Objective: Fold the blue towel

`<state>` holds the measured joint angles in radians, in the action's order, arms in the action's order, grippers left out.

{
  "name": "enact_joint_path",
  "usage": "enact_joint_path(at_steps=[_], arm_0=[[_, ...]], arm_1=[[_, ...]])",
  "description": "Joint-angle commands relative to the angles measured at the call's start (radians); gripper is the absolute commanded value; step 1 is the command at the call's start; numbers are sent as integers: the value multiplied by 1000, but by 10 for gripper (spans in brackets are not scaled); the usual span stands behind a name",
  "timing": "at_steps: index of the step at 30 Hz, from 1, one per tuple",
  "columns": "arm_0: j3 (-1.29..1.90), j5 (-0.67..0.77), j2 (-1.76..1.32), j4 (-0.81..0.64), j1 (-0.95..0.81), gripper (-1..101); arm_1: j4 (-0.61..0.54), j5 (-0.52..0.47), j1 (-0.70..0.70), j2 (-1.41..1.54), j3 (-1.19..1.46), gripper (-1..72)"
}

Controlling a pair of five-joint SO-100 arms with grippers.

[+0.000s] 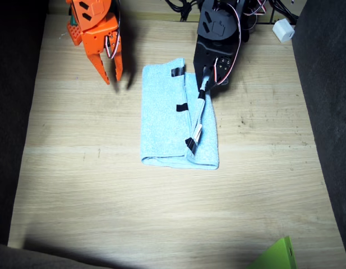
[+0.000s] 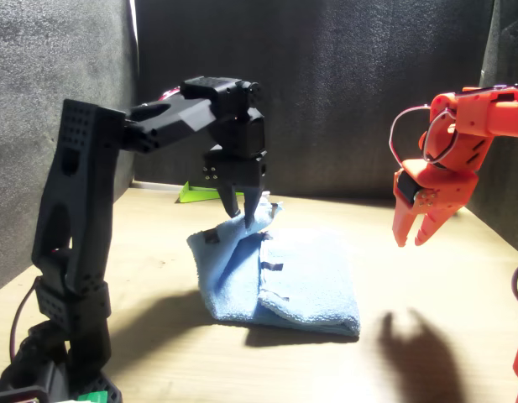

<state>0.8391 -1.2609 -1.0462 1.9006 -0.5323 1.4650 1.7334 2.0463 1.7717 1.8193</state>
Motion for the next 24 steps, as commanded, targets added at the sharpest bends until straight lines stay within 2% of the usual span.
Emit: enact_joint_path(at_steps=[1,5,24], arm_0=[[-147,-3,41,71,-2,-5],[-322,-5,156,144,6,-5],[-548,-92,360,155,133,-5]], arm_1=[[3,3,5,44,23,146],[0,-5,-6,81,57,146],[-18,-28,-26,107,104,146]])
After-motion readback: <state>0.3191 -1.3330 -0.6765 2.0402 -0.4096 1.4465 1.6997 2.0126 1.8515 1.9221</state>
